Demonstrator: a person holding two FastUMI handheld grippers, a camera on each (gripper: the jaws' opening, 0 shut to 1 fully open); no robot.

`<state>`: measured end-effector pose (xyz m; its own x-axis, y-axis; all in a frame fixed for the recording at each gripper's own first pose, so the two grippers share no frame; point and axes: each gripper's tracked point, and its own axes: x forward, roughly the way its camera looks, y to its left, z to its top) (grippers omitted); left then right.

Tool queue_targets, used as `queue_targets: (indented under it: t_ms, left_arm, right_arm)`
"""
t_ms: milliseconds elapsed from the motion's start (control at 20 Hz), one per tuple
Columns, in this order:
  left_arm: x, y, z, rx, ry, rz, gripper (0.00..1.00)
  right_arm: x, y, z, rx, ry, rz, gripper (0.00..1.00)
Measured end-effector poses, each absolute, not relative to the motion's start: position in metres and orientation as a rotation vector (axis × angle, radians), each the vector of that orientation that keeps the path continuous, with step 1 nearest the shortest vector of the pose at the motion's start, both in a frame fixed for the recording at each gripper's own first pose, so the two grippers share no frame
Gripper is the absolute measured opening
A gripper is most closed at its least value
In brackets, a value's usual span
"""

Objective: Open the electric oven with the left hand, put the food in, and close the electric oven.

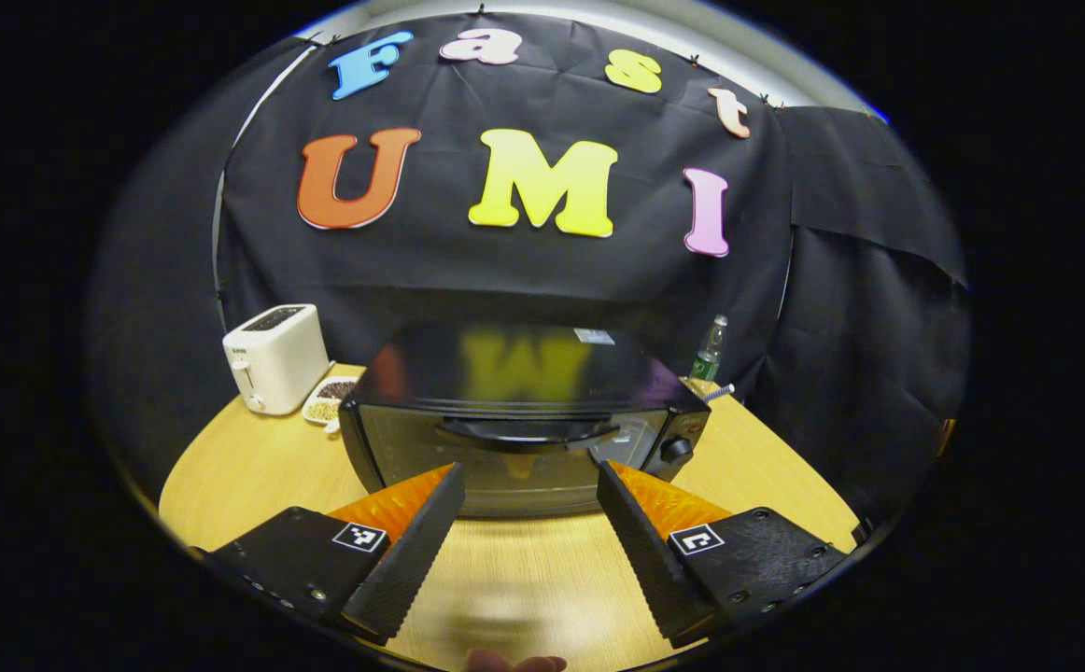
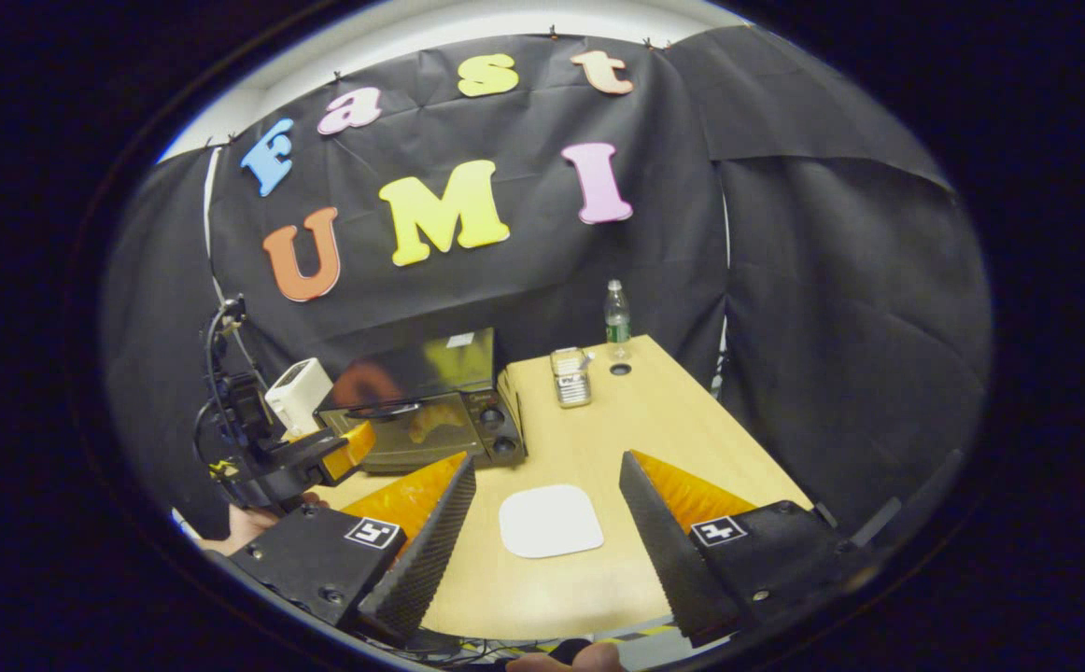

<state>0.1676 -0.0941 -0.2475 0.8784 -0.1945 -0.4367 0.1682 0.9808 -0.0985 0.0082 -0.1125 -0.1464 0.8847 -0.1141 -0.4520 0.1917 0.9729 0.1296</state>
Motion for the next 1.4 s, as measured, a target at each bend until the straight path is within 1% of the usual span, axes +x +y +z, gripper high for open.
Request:
queue_targets:
  t_ms: [50,150,350,500,650,950,1100,1250,1400]
  left_arm:
    - [0.167,-0.092,-0.228,-0.062,0.428,-0.185,0.94]
    - [0.163,-0.087,-0.187,-0.070,0.362,-0.173,0.94]
    - [0.142,-0.072,-0.124,-0.094,0.260,-0.140,0.94]
    - [0.104,-0.058,-0.079,-0.097,0.206,-0.130,0.94]
    - [0.057,-0.042,-0.041,-0.093,0.158,-0.135,0.94]
    - [-0.035,-0.002,-0.018,-0.077,0.141,-0.115,0.94]
    - [-0.070,0.011,-0.011,-0.085,0.133,-0.117,0.94]
    - [-0.095,0.024,-0.007,-0.073,0.131,-0.106,0.94]
    - [-0.110,0.032,0.003,-0.072,0.098,-0.098,0.94]
  right_arm:
    - [0.017,-0.112,-0.139,0.162,0.436,-0.150,0.99]
    - [0.035,-0.112,-0.126,0.130,0.395,-0.130,0.99]
    - [0.051,-0.094,-0.096,0.009,0.297,-0.039,0.99]
    - [0.038,-0.071,-0.073,-0.007,0.233,-0.013,0.99]
    - [0.008,-0.048,-0.050,-0.007,0.177,-0.031,0.99]
    - [-0.066,0.006,-0.038,-0.015,0.177,-0.007,0.99]
    - [-0.089,0.023,-0.029,-0.002,0.154,-0.006,0.99]
    - [-0.109,0.042,-0.029,0.017,0.153,0.013,0.99]
    - [-0.120,0.053,-0.022,0.014,0.144,0.035,0.99]
